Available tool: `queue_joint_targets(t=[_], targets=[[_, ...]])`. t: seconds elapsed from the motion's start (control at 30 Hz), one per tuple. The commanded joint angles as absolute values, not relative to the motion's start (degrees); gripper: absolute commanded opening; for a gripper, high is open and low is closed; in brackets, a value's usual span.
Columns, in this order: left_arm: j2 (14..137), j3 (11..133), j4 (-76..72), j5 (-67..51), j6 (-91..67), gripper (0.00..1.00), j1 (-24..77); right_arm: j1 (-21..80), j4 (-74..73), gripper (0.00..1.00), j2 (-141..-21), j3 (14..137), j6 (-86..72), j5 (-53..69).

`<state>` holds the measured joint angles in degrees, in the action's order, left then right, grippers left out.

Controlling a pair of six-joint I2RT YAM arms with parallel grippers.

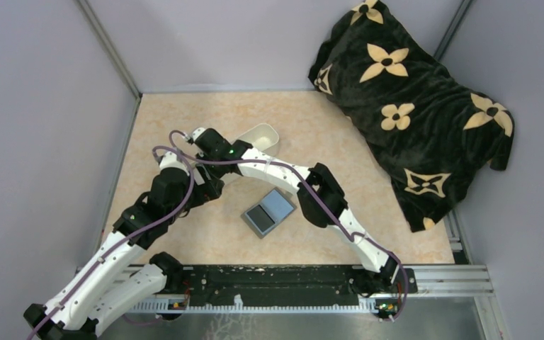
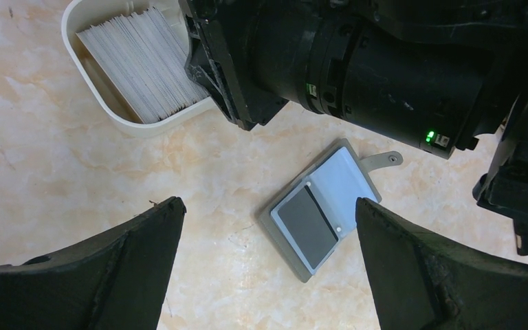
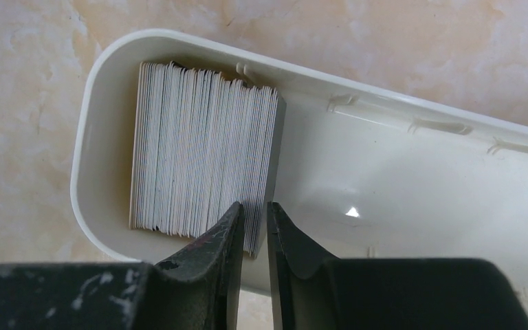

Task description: Take the credit cards out of the card holder

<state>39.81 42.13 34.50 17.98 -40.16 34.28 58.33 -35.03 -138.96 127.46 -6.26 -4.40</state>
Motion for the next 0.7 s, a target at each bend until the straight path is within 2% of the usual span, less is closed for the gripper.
queue_joint_targets(t=[0.0, 0.37, 0.67], targets=[[40.1, 41.3, 33.9, 18.1, -39.2, 1.0, 33.9, 59.2, -33.3, 0.2, -132.0, 127.0, -6.3, -4.3], [39.8, 40.0, 29.7, 15.1, -39.2, 1.0, 33.8, 58.9, -27.8, 0.2, -119.7, 117.2, -6.1, -11.2], [39.9, 36.3, 22.5, 9.7, -39.1, 0.98, 33.8, 55.1, -13.1, 0.18, -100.4, 87.3, -11.9, -15.6]])
